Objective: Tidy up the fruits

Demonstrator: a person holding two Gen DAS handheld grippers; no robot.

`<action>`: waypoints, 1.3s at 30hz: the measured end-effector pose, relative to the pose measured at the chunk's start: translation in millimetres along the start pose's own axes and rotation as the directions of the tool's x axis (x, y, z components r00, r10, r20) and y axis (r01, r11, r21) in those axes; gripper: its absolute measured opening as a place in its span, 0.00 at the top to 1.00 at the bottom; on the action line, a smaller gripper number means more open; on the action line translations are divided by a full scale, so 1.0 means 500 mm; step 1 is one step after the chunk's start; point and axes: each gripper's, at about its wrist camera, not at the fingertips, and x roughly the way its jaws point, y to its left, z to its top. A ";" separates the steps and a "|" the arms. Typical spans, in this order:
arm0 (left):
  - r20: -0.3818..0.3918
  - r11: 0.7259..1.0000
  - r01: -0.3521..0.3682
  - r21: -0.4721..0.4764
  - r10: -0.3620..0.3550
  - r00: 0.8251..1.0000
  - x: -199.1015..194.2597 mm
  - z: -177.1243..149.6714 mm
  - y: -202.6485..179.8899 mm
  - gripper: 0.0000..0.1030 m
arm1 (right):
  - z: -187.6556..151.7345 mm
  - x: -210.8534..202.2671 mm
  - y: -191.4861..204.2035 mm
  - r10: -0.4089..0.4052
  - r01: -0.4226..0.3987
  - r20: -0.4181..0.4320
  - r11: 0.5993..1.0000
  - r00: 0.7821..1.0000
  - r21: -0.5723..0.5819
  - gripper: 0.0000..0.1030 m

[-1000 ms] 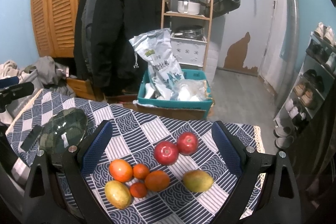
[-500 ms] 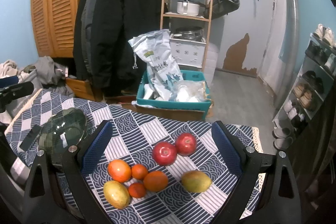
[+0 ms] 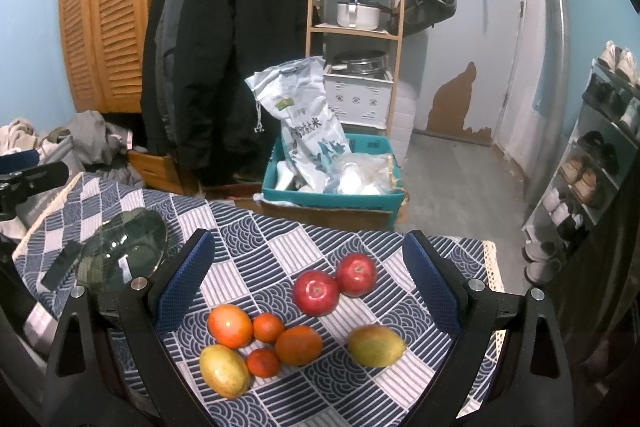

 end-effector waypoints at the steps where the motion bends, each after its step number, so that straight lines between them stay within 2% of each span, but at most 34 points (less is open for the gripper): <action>1: 0.000 1.000 -0.002 0.003 0.002 1.000 0.000 0.001 -0.001 0.01 | 0.000 0.000 -0.001 0.000 0.000 0.000 1.000 1.000 0.001 0.09; 16: -0.003 1.000 -0.002 0.003 0.002 1.000 0.000 -0.001 0.000 0.01 | -0.001 0.000 -0.002 0.000 0.000 0.000 1.000 1.000 0.000 0.09; 39: -0.047 1.000 -0.002 0.008 0.003 0.999 0.018 -0.020 -0.002 0.01 | -0.008 -0.002 -0.011 -0.005 0.005 -0.002 1.000 1.000 -0.002 0.09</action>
